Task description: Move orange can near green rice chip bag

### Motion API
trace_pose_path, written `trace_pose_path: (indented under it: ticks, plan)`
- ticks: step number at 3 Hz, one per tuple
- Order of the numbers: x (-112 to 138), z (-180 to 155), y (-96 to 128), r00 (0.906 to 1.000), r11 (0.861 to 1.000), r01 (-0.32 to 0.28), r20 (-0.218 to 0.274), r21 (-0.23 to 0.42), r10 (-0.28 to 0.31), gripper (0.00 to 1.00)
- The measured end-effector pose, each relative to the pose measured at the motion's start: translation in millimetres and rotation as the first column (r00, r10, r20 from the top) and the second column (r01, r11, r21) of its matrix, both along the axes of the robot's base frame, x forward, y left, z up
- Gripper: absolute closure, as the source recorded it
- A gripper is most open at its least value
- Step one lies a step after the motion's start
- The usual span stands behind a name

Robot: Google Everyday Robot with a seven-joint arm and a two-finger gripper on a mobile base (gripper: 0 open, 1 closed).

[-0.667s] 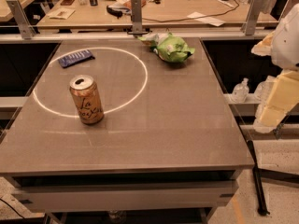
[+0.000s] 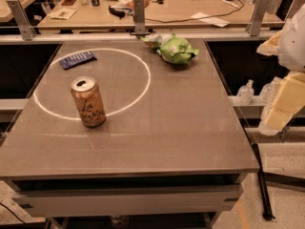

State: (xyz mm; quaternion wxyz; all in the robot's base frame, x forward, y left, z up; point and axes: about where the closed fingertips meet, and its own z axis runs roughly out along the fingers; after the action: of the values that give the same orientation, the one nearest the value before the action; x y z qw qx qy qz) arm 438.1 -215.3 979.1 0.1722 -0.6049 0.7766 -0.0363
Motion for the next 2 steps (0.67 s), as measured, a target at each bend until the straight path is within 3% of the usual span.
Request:
trace_pose_path:
  ticks: [1, 2]
  plan:
    - [4.8, -0.9, -17.7, 0.9979, 0.992, 0.062, 0.014, 0.111, -0.064, 0.0]
    - [6.4, -10.3, -31.0, 0.9917, 0.942, 0.127, -0.021, 0.31, -0.127, 0.0]
